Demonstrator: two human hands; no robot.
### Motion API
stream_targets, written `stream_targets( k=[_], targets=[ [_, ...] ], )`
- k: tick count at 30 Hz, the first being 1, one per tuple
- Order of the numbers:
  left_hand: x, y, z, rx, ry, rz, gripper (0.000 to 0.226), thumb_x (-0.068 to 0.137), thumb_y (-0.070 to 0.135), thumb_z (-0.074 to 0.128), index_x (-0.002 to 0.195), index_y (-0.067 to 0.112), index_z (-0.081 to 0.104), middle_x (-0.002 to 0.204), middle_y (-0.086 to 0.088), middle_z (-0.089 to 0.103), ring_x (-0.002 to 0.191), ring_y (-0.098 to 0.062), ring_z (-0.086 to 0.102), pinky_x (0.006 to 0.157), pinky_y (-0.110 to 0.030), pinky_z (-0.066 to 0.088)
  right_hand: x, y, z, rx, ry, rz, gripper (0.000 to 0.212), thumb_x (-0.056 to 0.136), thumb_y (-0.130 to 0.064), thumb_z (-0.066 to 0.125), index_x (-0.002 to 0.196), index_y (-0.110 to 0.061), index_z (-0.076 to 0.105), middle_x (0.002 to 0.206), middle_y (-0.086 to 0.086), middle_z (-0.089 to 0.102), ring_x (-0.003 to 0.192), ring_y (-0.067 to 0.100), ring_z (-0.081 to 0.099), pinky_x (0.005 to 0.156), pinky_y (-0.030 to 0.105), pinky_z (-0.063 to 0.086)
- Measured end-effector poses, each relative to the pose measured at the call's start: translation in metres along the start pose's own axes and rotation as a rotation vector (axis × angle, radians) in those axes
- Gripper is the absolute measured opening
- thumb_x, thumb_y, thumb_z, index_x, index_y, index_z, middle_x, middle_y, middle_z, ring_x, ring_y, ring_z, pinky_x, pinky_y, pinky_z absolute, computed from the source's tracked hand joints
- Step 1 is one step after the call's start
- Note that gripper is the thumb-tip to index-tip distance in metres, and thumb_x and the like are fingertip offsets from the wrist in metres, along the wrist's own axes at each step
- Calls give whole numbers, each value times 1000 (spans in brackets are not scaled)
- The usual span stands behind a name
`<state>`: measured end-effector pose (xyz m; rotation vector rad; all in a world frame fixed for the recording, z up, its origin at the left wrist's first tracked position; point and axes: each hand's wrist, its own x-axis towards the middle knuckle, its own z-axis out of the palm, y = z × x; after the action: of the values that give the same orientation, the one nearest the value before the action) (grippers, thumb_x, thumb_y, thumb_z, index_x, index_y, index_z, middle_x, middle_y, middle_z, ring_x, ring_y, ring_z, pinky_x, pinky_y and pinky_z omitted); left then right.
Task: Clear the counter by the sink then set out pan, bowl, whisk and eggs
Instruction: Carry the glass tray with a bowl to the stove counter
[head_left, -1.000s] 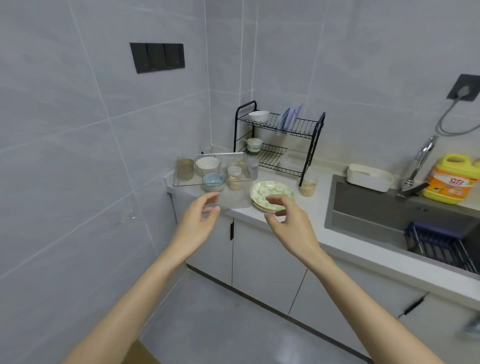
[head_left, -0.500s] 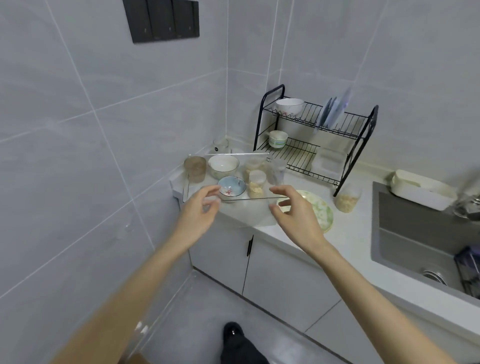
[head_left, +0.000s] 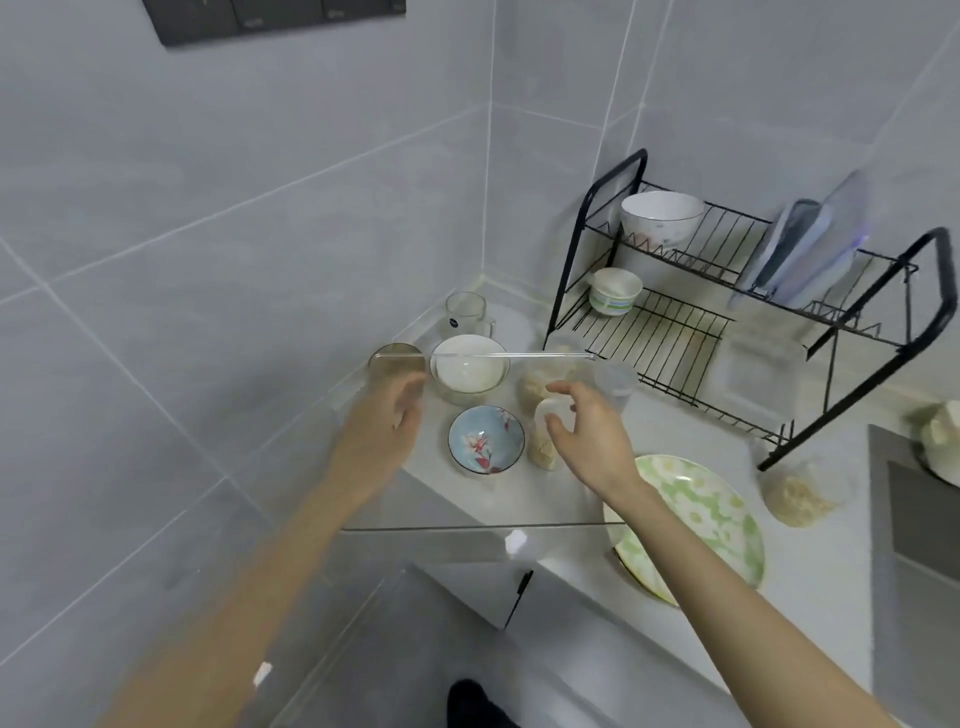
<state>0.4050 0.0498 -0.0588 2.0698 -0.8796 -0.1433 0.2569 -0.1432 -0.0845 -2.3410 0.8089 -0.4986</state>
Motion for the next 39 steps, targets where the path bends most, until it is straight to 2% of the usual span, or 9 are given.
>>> stream_targets(
  k=[6, 11, 16, 19, 22, 25, 31, 35, 39],
  targets=[
    [26, -45, -5, 145, 7, -157, 47, 91, 19, 56, 136, 15, 47, 132, -7, 51, 125, -23, 42, 99, -24, 29, 31, 19, 19, -34, -43, 27, 35, 86, -12, 58, 121, -17, 57, 124, 4, 60, 109, 26, 57, 88, 29, 41],
    [33, -73, 2, 43, -181, -405, 62, 88, 31, 53, 141, 5, 36, 131, -13, 50, 122, -31, 47, 98, -32, 37, 36, 21, 30, -44, -34, 32, 34, 87, -11, 57, 120, -19, 57, 125, 0, 58, 110, 25, 54, 83, 34, 46],
    [36, -80, 17, -154, -83, -529, 41, 101, 22, 34, 139, 8, 37, 110, -17, 50, 73, -19, 54, 65, -27, 46, 30, 29, 15, -181, 64, -58, 33, 85, -9, 58, 118, -14, 58, 121, 3, 59, 113, 28, 46, 87, 32, 40],
    [38, -86, 21, -205, -12, -588, 36, 101, 25, 31, 127, 5, 45, 106, -26, 49, 66, -17, 49, 54, -27, 45, 22, 41, 6, -264, 125, -49, 36, 82, -7, 61, 118, -10, 58, 122, 8, 59, 113, 31, 45, 94, 36, 40],
    [36, -83, 25, -278, -29, -615, 35, 103, 26, 27, 124, 4, 43, 79, -7, 46, 58, -16, 41, 49, -27, 42, 15, 51, 4, -290, 50, 79, 47, 84, -7, 61, 129, -5, 48, 137, 14, 44, 118, 37, 40, 99, 40, 37],
    [35, -82, 24, -359, -36, -650, 38, 104, 33, 26, 125, 7, 42, 76, -3, 46, 53, -15, 39, 43, -23, 37, 7, 47, 6, -169, -18, 147, 60, 87, -5, 57, 140, -4, 31, 142, 18, 34, 115, 40, 48, 91, 40, 41],
    [35, -69, 16, -524, -75, -775, 38, 102, 40, 27, 136, 26, 35, 78, -4, 57, 39, -13, 47, 32, -14, 32, 18, 41, 3, 31, 8, 457, 54, 96, -20, 40, 146, -13, 20, 109, 18, 65, 89, 39, 64, 81, 44, 52],
    [31, -68, 9, -576, -96, -785, 39, 102, 40, 29, 137, 23, 35, 79, -6, 59, 33, -11, 48, 31, -15, 37, 13, 30, -2, 269, 12, 584, 39, 100, -22, 32, 136, -10, 42, 98, 8, 63, 58, 23, 54, 56, 31, 48],
    [24, -68, -5, -586, -128, -778, 38, 102, 40, 31, 135, 20, 36, 81, -7, 60, 38, -16, 49, 32, -16, 40, -7, 23, 0, 459, 72, 655, 38, 102, -29, 35, 130, -7, 50, 90, 4, 63, 51, 18, 47, 49, 28, 42]
  ],
)
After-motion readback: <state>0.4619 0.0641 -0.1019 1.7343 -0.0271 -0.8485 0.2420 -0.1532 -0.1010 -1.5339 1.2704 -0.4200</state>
